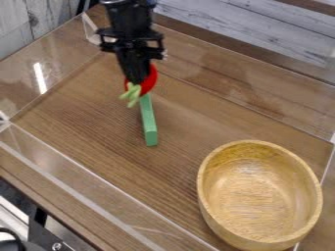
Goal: Move the red object to the right side of the table
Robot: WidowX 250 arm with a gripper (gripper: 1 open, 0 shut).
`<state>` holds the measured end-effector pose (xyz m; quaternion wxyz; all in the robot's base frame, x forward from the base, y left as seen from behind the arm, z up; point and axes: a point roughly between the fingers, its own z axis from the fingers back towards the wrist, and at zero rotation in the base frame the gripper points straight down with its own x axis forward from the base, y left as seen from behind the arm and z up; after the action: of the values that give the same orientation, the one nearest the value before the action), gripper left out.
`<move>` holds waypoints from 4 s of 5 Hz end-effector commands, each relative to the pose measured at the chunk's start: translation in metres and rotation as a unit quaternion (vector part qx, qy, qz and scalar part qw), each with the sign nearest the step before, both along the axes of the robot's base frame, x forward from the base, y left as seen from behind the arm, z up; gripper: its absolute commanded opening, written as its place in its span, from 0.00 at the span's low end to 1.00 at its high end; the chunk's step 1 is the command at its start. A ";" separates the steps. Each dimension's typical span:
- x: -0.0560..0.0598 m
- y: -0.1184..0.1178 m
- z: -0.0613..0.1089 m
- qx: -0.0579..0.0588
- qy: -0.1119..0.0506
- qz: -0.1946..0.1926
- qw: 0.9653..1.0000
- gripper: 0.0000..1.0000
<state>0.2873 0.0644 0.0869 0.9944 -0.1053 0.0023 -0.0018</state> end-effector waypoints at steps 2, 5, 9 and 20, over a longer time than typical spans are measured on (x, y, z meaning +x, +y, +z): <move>0.015 -0.040 0.007 0.010 -0.038 -0.012 0.999 0.00; 0.020 -0.088 -0.004 0.016 -0.031 -0.070 0.997 0.00; 0.038 -0.086 -0.014 0.040 -0.039 -0.110 0.992 0.00; 0.050 -0.116 -0.001 0.058 -0.042 -0.116 0.991 1.00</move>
<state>0.3276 -0.0473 0.0688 0.9927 -0.0488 0.0043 -0.1101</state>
